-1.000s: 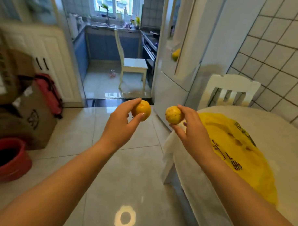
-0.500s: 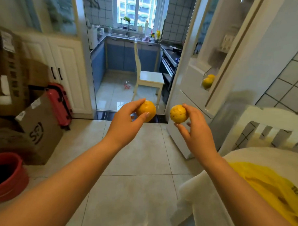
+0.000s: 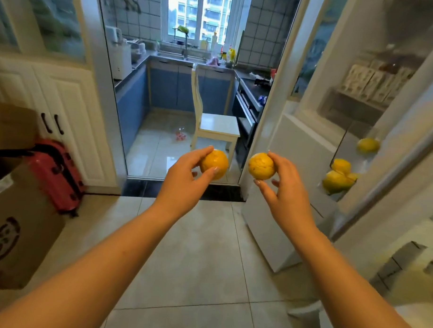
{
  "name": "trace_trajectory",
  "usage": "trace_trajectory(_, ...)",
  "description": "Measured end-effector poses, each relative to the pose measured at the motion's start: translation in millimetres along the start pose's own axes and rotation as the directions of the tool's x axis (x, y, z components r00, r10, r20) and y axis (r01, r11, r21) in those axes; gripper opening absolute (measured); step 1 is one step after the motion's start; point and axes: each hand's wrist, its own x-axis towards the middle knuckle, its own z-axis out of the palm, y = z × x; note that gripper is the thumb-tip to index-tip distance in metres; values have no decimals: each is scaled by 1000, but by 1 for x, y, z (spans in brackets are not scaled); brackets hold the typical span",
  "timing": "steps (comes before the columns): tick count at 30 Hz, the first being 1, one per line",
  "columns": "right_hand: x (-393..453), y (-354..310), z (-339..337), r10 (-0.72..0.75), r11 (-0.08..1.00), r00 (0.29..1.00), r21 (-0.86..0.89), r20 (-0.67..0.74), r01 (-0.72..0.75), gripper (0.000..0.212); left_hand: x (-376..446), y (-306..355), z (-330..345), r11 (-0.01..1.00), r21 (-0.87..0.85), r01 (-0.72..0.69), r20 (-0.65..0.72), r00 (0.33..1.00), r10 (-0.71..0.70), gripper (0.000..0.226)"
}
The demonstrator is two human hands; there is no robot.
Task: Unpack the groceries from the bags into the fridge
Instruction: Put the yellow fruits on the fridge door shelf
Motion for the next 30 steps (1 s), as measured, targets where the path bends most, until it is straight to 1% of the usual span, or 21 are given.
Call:
trace_trajectory(4,43,33,16,32,999,998,-20,-52,-33,55,72,-27,27,999,-25,-30,70,997,32,45)
trace_trajectory(6,66,50,20,65,996,994,-57,-86,-70,55,114,-39,43,997,-59,-55,125,990,62,45)
trace_trajectory(10,115,77,23,135,975,969,-146,-209,-168,55,200,-55,76,985,-94,-144,259,952,164,45)
trace_trajectory(13,152,93,21,203,945,932,-190,-301,-267,55,261,-56,99,969,-126,-214,358,901,245,46)
trace_trajectory(16,175,105,14,260,896,876,-236,-406,-375,56,309,-55,128,948,-185,-260,450,835,317,45)
trace_trajectory(20,189,118,-3,293,813,815,-319,-500,-487,56,347,-50,180,922,-284,-264,545,746,382,46)
trace_trajectory(22,195,126,-15,306,760,770,-343,-560,-552,57,359,-44,209,907,-327,-265,596,687,416,48)
trace_trajectory(25,204,142,-31,313,691,698,-349,-644,-633,57,374,-34,252,878,-414,-241,628,623,467,49)
trace_trajectory(30,217,162,-50,301,595,602,-348,-740,-725,58,398,-14,306,813,-515,-270,627,529,572,46)
